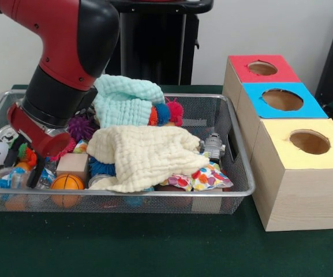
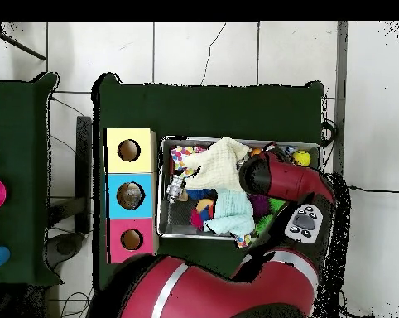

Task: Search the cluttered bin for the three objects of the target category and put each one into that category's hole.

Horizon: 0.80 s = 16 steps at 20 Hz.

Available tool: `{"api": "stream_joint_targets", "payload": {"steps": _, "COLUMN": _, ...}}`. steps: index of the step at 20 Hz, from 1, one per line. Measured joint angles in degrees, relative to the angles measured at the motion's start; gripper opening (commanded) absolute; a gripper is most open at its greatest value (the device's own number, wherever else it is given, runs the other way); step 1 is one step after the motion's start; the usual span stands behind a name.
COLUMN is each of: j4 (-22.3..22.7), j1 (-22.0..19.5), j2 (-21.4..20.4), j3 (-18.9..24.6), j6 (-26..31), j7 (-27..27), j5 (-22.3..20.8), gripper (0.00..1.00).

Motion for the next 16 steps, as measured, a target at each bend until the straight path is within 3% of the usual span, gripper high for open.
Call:
{"api": "stream_joint_targets", "payload": {"steps": 2, "j4": 0.0, "j1": -0.2, "j2": 0.1, "j3": 0.0, "j6": 0.0, "j7": 0.0, "j5": 0.0, "gripper": 1.00}}
{"api": "stream_joint_targets", "payload": {"steps": 3, "j4": 0.0, "j1": -0.4, "j2": 0.1, "j3": 0.0, "j6": 0.0, "j7": 0.0, "j5": 0.0, "gripper": 0.00}}
{"api": "stream_joint_targets", "payload": {"steps": 16, "j4": 0.0, "j1": -0.5, "j2": 0.0, "j3": 0.4, "j6": 0.0, "j7": 0.0, "j5": 0.0, "gripper": 0.00}}
